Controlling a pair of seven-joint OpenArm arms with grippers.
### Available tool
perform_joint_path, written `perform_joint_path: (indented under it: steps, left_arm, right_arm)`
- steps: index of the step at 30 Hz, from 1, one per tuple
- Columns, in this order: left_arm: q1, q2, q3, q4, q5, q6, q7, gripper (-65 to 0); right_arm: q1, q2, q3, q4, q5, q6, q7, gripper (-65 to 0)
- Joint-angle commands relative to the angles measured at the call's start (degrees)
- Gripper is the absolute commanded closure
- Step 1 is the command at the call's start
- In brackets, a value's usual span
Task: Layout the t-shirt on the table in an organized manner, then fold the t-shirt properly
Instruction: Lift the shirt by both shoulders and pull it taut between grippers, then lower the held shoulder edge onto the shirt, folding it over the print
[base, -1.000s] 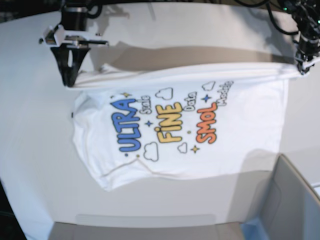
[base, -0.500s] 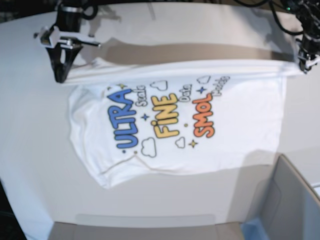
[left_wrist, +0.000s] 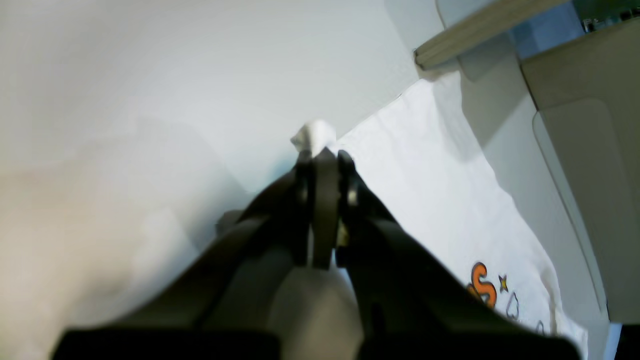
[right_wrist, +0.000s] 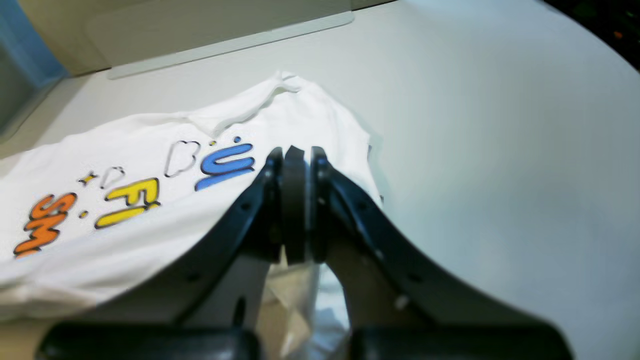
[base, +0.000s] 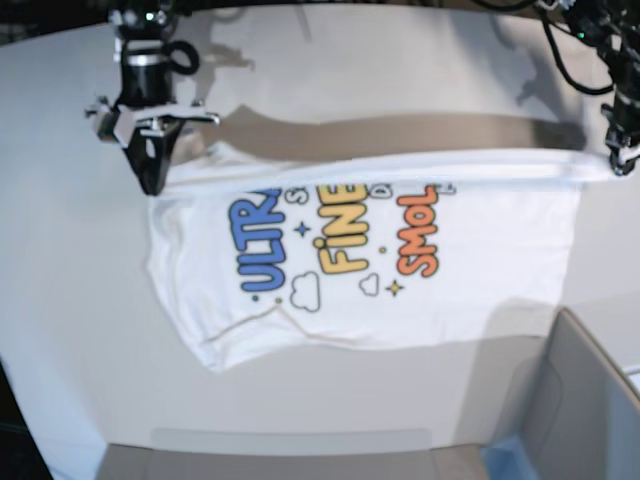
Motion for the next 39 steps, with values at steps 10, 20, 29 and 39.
perform_joint_path:
  steps: [10,20,29,39]
  left_arm:
    - [-8.4,-1.14,4.16,-2.79,9.66,2.56,-1.49,0.0]
    - [-15.87,-2.2,8.47,-10.35,16.25,2.47,-1.67,0.0]
    - [-20.35,-6.24,13.74,-19.05,16.25,2.47,-2.46,0.0]
    - [-22.55,-7.3,14.98,-25.3,16.25,2.47,-6.42,0.0]
  right_arm:
    - [7.8,1.07,-0.5,1.12,-0.14,3.84,-8.82,0.0]
    - [16.06,0.8,-0.5,-0.11,-0.06,5.95,-18.32,0.0]
    - [20.63,0.72,-0.58,-8.64,-0.06,5.95,-18.49,0.0]
    - [25.91,0.54,-0.58,-16.2,-0.06,5.95,-18.49,0.0]
